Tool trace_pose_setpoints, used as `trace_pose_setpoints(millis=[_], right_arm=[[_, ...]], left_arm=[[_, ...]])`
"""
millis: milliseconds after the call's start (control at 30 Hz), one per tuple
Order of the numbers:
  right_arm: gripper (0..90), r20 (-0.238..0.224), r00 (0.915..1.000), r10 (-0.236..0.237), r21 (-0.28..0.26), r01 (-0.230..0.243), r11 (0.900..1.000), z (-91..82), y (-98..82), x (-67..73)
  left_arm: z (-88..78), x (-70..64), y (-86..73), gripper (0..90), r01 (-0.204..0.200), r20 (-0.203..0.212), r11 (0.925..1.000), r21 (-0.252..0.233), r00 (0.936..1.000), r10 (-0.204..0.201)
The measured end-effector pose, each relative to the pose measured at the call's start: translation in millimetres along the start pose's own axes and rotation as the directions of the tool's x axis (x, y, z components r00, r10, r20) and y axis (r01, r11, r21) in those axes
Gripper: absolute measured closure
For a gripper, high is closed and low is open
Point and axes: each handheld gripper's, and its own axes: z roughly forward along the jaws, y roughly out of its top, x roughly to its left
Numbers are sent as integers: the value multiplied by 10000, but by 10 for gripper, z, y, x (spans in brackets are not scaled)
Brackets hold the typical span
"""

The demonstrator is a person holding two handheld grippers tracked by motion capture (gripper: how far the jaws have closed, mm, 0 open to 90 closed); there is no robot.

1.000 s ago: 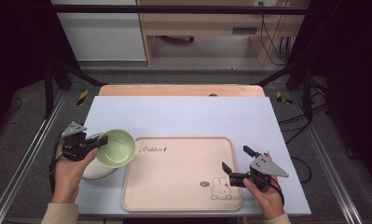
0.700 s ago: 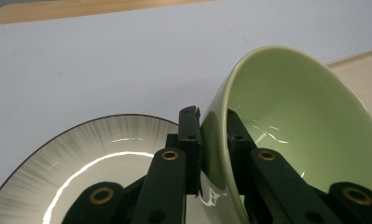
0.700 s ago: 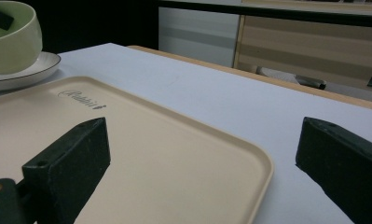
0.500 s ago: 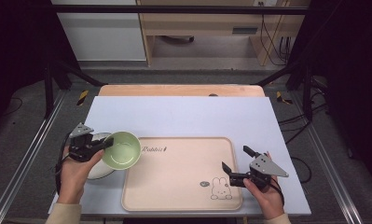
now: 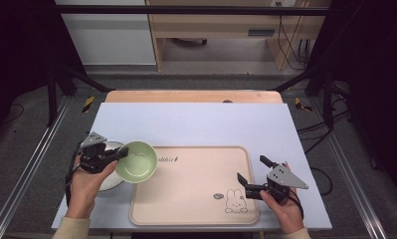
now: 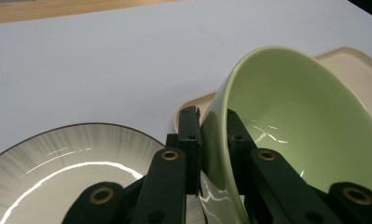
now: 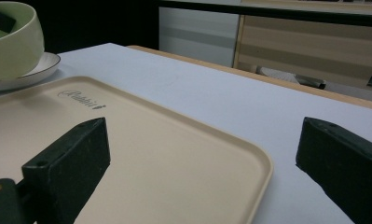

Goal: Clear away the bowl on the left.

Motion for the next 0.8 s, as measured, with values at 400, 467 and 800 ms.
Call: trace_pose_setpoints(millis=[400, 467, 800], right_arm=[[28, 5, 10000, -11, -8, 11, 10000, -1, 0, -2], [28, 0, 10000, -14, -7, 14, 10000, -1, 1, 0], [28, 17, 10000, -24, 3, 24, 10000, -4, 0, -7]], left_arm=[[84, -181, 24, 810, -359, 317, 9993, 101, 9989, 355], [112, -223, 23, 810, -440, 392, 9989, 151, 9983, 434], [238, -397, 5, 811, -657, 785, 9977, 189, 9949, 640]])
